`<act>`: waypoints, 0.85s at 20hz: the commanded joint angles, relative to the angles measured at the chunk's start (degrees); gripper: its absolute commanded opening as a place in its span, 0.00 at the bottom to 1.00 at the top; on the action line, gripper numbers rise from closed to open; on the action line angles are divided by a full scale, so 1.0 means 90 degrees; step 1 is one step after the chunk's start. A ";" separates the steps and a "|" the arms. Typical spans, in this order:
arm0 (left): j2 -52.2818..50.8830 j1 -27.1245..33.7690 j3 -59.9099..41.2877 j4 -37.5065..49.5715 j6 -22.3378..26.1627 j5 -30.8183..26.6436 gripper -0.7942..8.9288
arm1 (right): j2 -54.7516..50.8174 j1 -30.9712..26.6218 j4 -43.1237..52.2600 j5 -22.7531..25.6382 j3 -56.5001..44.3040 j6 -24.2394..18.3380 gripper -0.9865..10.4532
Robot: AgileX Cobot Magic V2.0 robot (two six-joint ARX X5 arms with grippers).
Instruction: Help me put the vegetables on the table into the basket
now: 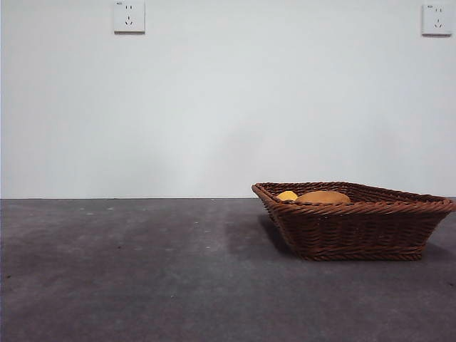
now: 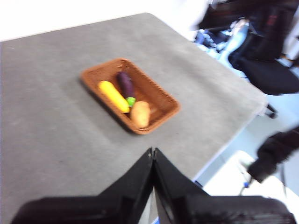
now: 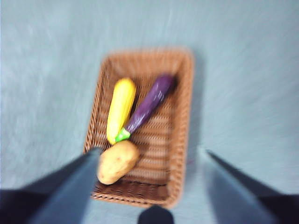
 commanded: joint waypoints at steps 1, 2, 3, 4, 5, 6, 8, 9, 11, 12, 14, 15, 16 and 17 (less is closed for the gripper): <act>0.0056 -0.0019 -0.0044 0.0029 0.0080 -0.0107 0.08 | -0.0816 0.0010 -0.0238 0.0168 0.0002 0.0024 0.08; 0.0090 -0.0019 -0.0044 0.0029 0.0078 -0.0107 0.08 | -0.1151 0.0010 -0.0262 0.0158 0.0002 0.0024 0.08; 0.0124 -0.0019 -0.0041 0.0029 0.0073 -0.0107 0.08 | -0.1447 0.0010 -0.0262 0.0165 0.0002 0.0024 0.08; 0.0163 -0.0019 -0.0039 0.0032 0.0073 -0.0112 0.08 | -0.1693 0.0010 -0.0299 0.0168 0.0002 0.0007 0.08; 0.0231 -0.0019 -0.0039 0.0032 0.0075 -0.0131 0.08 | -0.1897 0.0007 -0.0386 0.0182 0.0002 -0.0034 0.08; 0.0308 -0.0019 -0.0039 0.0032 0.0075 -0.0129 0.08 | -0.2021 0.0010 -0.0471 0.0182 0.0002 -0.0032 0.08; 0.0525 -0.0019 -0.0039 0.0032 0.0073 -0.0126 0.08 | -0.2164 0.0010 -0.0675 0.0182 0.0002 -0.0032 0.09; 0.0661 -0.0019 -0.0039 0.0032 0.0075 -0.0126 0.08 | -0.2183 0.0010 -0.0804 0.0182 0.0002 -0.0032 0.09; 0.0954 -0.0019 -0.0039 0.0032 0.0073 -0.0126 0.08 | -0.2176 0.0010 -0.1112 0.0180 0.0002 -0.0032 0.09; 0.1127 -0.0019 -0.0039 0.0032 0.0075 -0.0129 0.08 | -0.2127 0.0010 -0.1251 0.0180 0.0002 -0.0032 0.09; 0.1491 0.0010 -0.0039 0.0034 0.0073 -0.0129 0.08 | -0.1982 0.0010 -0.1265 0.0187 0.0002 -0.0032 0.09; 0.1593 0.0129 -0.0039 0.0034 0.0146 -0.0134 0.08 | -0.1868 0.0007 -0.1265 0.0228 0.0002 -0.0032 0.09; 0.1685 0.0284 -0.0051 0.0058 0.0770 -0.0313 0.08 | -0.1766 0.0007 -0.1258 0.0279 0.0002 -0.0032 0.09; 0.1678 0.0481 -0.0238 0.0427 0.1086 -0.0602 0.08 | -0.1613 0.0007 -0.1251 0.0355 0.0002 -0.0032 0.09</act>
